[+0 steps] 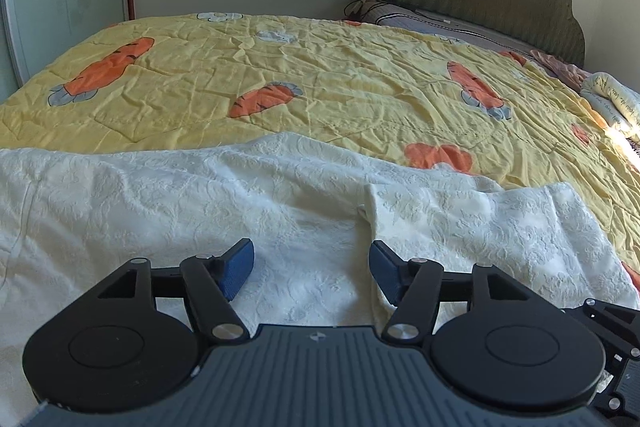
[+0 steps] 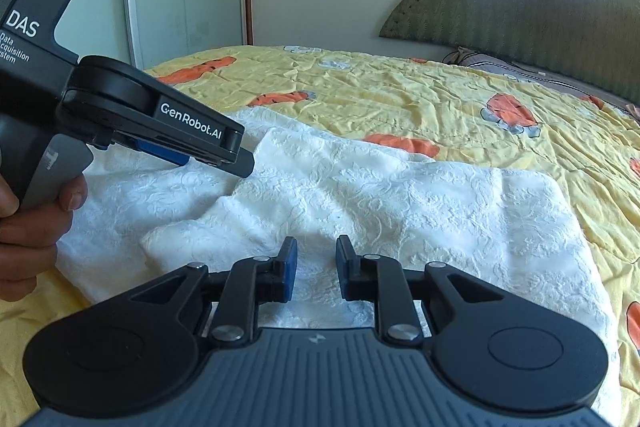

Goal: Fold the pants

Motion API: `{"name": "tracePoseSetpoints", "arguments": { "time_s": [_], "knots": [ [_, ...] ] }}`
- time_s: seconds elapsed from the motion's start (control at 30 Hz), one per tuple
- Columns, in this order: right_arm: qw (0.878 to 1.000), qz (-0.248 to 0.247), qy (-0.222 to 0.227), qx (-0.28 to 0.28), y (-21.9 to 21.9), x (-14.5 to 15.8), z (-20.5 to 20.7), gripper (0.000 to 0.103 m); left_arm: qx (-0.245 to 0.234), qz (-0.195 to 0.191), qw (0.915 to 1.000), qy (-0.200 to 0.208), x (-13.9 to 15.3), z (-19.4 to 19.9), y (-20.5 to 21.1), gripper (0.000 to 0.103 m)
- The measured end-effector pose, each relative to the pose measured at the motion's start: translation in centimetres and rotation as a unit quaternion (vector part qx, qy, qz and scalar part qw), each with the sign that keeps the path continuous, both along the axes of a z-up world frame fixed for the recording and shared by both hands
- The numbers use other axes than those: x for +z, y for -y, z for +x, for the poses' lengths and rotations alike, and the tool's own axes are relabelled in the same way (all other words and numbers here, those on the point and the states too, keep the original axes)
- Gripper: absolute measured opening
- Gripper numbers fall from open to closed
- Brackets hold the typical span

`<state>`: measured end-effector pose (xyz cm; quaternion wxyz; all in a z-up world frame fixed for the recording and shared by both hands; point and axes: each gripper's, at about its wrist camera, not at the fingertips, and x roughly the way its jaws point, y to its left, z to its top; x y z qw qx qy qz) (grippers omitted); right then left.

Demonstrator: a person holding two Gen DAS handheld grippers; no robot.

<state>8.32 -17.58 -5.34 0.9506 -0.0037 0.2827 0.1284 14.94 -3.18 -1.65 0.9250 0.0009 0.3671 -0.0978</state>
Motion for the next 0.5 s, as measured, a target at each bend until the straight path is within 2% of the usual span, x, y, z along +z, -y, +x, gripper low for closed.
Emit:
{"name": "tracePoseSetpoints", "arguments": {
  "time_s": [0.23,0.5],
  "knots": [
    [1.0,0.007,-0.003,0.003,0.1,0.0,0.2,0.024,0.008,0.013,0.9999,0.003,-0.6,-0.7,-0.6,0.069],
    [1.0,0.003,-0.001,0.003,-0.2,0.0,0.1,0.025,0.013,0.025,0.9994,0.019,-1.2,-1.5,-0.9,0.076]
  ]
}}
